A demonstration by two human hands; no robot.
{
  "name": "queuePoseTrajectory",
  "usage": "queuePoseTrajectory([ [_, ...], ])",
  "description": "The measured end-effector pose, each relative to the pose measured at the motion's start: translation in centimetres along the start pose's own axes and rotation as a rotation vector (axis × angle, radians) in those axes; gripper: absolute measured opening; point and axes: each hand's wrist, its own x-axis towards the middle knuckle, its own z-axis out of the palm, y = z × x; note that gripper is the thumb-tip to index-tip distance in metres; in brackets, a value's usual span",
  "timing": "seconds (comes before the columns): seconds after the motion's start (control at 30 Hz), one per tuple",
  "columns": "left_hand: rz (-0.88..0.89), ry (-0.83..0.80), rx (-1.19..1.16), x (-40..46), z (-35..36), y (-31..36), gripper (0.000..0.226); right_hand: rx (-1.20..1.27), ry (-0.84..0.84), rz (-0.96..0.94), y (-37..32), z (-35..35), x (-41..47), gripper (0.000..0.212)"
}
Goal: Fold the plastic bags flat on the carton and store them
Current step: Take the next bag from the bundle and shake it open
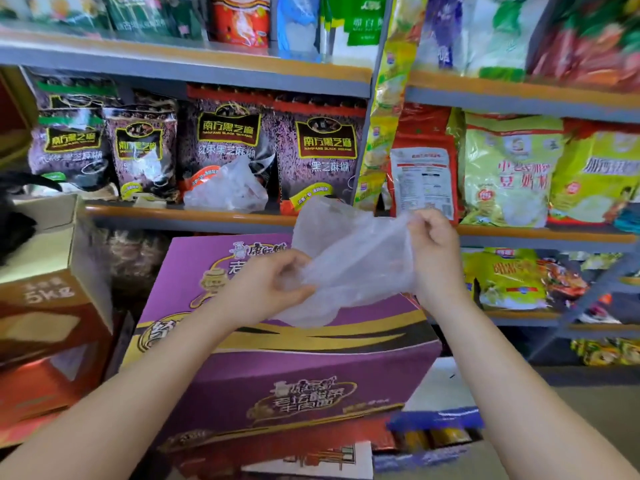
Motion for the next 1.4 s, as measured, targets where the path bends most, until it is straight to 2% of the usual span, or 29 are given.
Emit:
queuePoseTrajectory([
  [0.1, -0.071, 0.013, 0.035, -0.7, 0.9, 0.5, 0.008, 0.208, 0.061, 0.259, 0.5, -2.8, 0.7, 0.033],
  [0.13, -0.089, 0.027, 0.036, -0.9, 1.2, 0.8, 0.021, 0.204, 0.053, 0.319, 0.7, -3.7, 0.8, 0.034],
  [0.2, -0.158, 0.058, -0.023, -1.2, 1.9, 1.6, 0.033, -0.06, 0.015, 0.293, 1.3, -4.7, 0.9, 0.022],
  [0.23, -0.2, 0.082, -0.074, -1.2, 2.3, 1.9, 0.034, -0.298, 0.003, 0.198, 1.3, -4.9, 0.4, 0.015],
  [0.27, -0.247, 0.117, -0.144, -1.1, 2.7, 2.3, 0.033, -0.512, 0.008, 0.041, 1.1, -5.1, -0.4, 0.026],
  [0.3, -0.285, 0.164, -0.228, -1.0, 3.0, 2.8, 0.032, -0.604, 0.0, -0.179, 0.9, -5.1, -1.3, 0.038],
  [0.33, -0.308, 0.215, -0.313, -0.8, 3.3, 3.4, 0.031, -0.599, -0.083, -0.405, 0.1, -5.0, -2.5, 0.043],
  [0.4, -0.335, 0.294, -0.407, -0.4, 3.9, 4.5, 0.029, -0.536, -0.422, -0.743, -0.9, -4.7, -5.2, 0.05],
  [0.47, -0.35, 0.346, -0.436, -0.2, 4.1, 5.5, 0.028, -0.677, -0.685, -0.878, -0.7, -4.4, -7.2, 0.07],
  [0.5, -0.362, 0.369, -0.453, -0.1, 4.2, 5.9, 0.029, -0.773, -0.723, -0.88, -0.3, -4.3, -7.5, 0.079],
  [0.53, -0.374, 0.387, -0.464, -0.1, 4.3, 6.2, 0.029, -0.841, -0.692, -0.885, 0.4, -4.1, -7.6, 0.079],
  [0.6, -0.389, 0.429, -0.44, -0.2, 4.5, 6.5, 0.029, -0.778, -0.519, -0.914, 1.3, -4.1, -7.3, 0.049],
  [0.63, -0.403, 0.462, -0.425, -0.3, 4.5, 6.5, 0.03, -0.661, -0.444, -0.843, 1.3, -4.2, -7.1, 0.038],
  [0.7, -0.423, 0.525, -0.446, -0.7, 4.1, 6.3, 0.028, -0.405, -0.384, -0.514, 0.8, -4.8, -6.3, 0.033],
  [0.77, -0.43, 0.549, -0.356, -1.1, 3.4, 5.7, 0.027, -0.241, -0.264, -0.223, 1.0, -5.7, -5.0, 0.032],
  [0.87, -0.441, 0.483, 0.043, -1.3, 2.8, 5.1, 0.025, -0.121, -0.128, -0.032, 1.6, -6.3, -3.7, 0.044],
  [0.93, -0.407, 0.514, 0.272, -1.3, 2.8, 5.0, 0.025, -0.085, -0.091, 0.035, 1.7, -5.8, -3.7, 0.048],
  [1.0, -0.257, 0.565, 0.405, -1.5, 3.0, 5.0, 0.043, -0.02, -0.048, 0.108, 1.8, -5.3, -3.7, 0.04],
  [1.07, -0.025, 0.509, 0.574, -1.7, 3.7, 5.1, 0.056, 0.05, -0.062, 0.161, 1.5, -5.0, -3.7, 0.031],
  [1.17, 0.257, 0.39, 0.781, -1.3, 4.8, 5.8, 0.06, 0.086, -0.136, 0.12, 0.4, -4.3, -3.8, 0.027],
  [1.23, 0.308, 0.314, 0.67, -0.8, 5.4, 6.0, 0.052, 0.133, -0.161, 0.108, -0.7, -3.8, -4.1, 0.026],
  [1.3, 0.224, 0.238, 0.383, -0.7, 5.4, 6.9, 0.043, 0.163, -0.203, 0.085, -2.0, -3.4, -4.4, 0.022],
  [1.37, 0.158, 0.243, 0.134, -1.0, 5.5, 7.5, 0.031, 0.178, -0.326, -0.001, -2.9, -3.8, -4.7, 0.008],
  [1.4, 0.127, 0.26, 0.0, -1.1, 5.4, 7.9, 0.024, 0.204, -0.417, -0.04, -3.3, -4.2, -4.8, 0.016],
])
